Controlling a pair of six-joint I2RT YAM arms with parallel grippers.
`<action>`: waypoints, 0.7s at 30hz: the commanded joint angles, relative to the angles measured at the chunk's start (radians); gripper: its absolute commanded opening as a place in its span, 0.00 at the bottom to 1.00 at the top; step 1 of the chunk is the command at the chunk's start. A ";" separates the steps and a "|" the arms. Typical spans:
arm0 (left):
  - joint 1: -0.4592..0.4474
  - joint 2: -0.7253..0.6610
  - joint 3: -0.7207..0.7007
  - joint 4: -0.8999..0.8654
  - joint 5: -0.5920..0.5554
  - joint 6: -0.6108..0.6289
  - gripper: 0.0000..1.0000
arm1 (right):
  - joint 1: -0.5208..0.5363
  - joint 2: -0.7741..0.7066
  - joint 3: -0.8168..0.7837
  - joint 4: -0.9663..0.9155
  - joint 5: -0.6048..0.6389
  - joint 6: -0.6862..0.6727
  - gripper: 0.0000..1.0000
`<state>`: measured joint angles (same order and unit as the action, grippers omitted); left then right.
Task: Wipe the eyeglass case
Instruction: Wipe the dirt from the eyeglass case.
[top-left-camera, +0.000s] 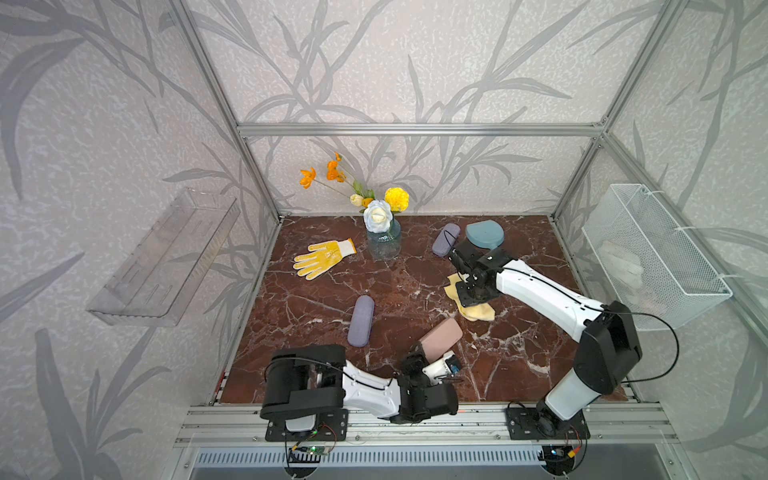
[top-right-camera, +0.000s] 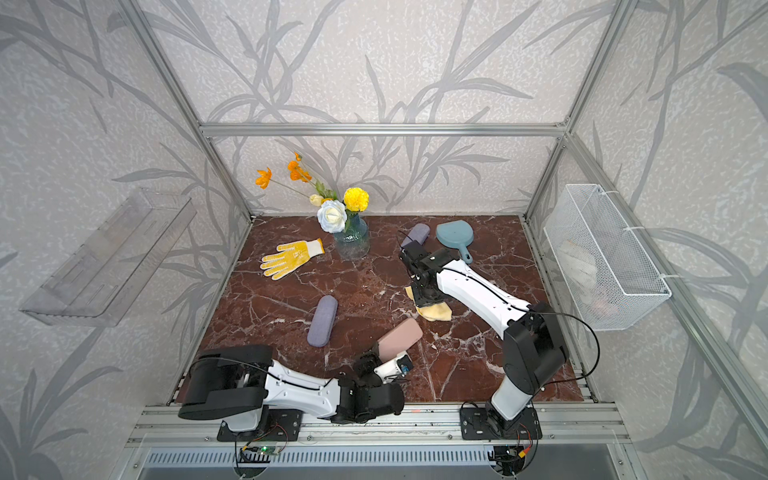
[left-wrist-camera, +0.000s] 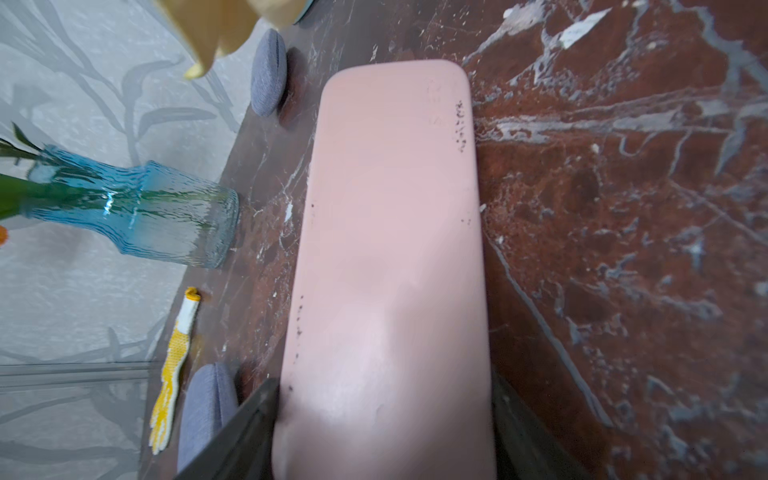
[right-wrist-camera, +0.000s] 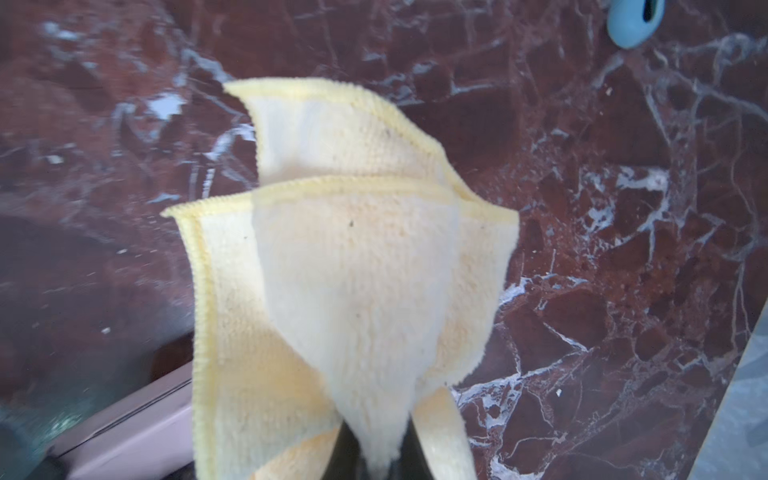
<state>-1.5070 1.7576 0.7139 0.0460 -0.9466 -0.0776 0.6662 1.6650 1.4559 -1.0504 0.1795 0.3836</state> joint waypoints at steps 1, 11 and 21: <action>-0.017 0.026 0.039 -0.070 -0.120 0.019 0.17 | 0.080 0.088 0.112 -0.110 -0.164 -0.048 0.00; -0.038 0.074 0.086 -0.123 -0.179 0.011 0.17 | 0.235 0.215 0.115 0.005 -0.380 0.034 0.00; -0.039 0.073 0.082 -0.128 -0.184 -0.010 0.17 | -0.011 0.139 -0.180 0.016 -0.258 -0.048 0.00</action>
<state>-1.5440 1.8309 0.7815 -0.0509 -1.0534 -0.0772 0.7567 1.8404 1.3842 -0.9421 -0.1940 0.3794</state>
